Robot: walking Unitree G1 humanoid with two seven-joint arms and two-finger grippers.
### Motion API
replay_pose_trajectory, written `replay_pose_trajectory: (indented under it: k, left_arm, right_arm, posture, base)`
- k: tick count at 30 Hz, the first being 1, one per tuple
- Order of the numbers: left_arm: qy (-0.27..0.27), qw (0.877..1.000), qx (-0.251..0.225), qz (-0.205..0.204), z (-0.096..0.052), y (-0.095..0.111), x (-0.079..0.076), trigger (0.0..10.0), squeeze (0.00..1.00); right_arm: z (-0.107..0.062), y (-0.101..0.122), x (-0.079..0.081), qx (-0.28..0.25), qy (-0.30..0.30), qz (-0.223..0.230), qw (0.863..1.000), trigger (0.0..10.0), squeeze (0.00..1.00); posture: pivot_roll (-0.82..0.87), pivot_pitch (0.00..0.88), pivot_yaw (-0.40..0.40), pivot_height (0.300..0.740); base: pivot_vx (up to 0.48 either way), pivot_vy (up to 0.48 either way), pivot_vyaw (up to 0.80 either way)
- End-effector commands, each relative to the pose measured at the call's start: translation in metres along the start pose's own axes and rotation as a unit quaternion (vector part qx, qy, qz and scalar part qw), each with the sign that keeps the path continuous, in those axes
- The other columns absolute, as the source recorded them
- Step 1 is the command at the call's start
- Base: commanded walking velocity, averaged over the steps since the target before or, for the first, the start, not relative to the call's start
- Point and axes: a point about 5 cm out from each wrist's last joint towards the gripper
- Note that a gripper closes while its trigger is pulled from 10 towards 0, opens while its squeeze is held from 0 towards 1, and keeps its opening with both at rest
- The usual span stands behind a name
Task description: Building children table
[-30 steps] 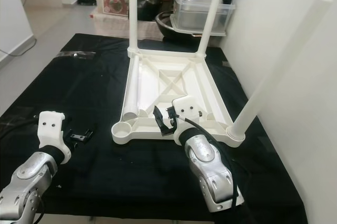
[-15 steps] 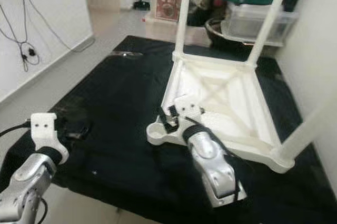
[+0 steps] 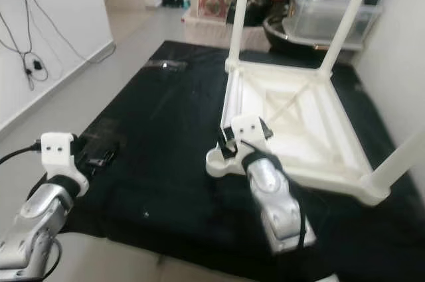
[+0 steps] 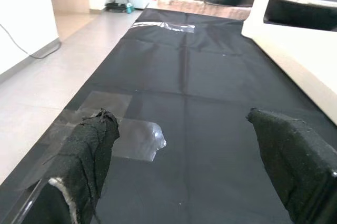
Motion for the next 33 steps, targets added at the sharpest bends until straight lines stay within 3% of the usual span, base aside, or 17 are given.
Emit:
replay_pose_trajectory:
  k: [1, 4, 9, 20, 33]
  left_arm:
    - [-0.005, 1.0, 0.002, -0.008, 0.001, 0.0, -0.002, 10.0, 0.0]
    - [0.003, 1.0, 0.003, -0.01, 0.001, -0.001, 0.001, 10.0, 0.0]
    - [0.013, 1.0, 0.002, -0.015, 0.002, -0.001, 0.004, 10.0, 0.0]
    - [0.014, 1.0, -0.005, -0.02, 0.001, 0.0, 0.003, 10.0, 0.0]
    - [0.096, 0.995, 0.011, -0.025, 0.001, -0.005, 0.028, 10.0, 0.0]
  right_arm:
    - [0.001, 0.001, -0.001, -0.012, 0.01, -0.037, 0.999, 10.0, 0.0]
    - [0.002, 0.001, 0.0, -0.016, 0.018, -0.051, 0.998, 10.0, 0.0]
    - [0.009, -0.006, 0.008, -0.011, 0.064, -0.14, 0.988, 10.0, 0.0]
    - [0.022, -0.008, 0.011, 0.0, 0.092, -0.166, 0.982, 10.0, 0.0]
    - [0.017, -0.027, 0.015, 0.027, 0.149, -0.208, 0.966, 10.0, 0.0]
  posture:
    - [0.05, 0.0, -0.081, 0.74]
    - [0.05, 0.0, -0.081, 0.74]
    - [0.06, 0.0, -0.086, 0.74]
    - [0.07, 0.0, -0.095, 0.74]
    - [0.07, 0.0, -0.093, 0.74]
  base:
    - [0.0, 0.0, 0.0]
    - [0.0, 0.0, 0.0]
    - [0.298, 0.0, 0.0]
    - [0.122, 0.0, 0.0]
    - [0.0, 0.0, 0.0]
Point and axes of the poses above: a point about 5 cm out from each wrist's last joint towards the gripper, its own z axis pointing out of the wrist towards the gripper, its own y axis along the axis of the wrist's last joint, x = y × z, and after that the axes turned 3 degrees about -z, right-handed
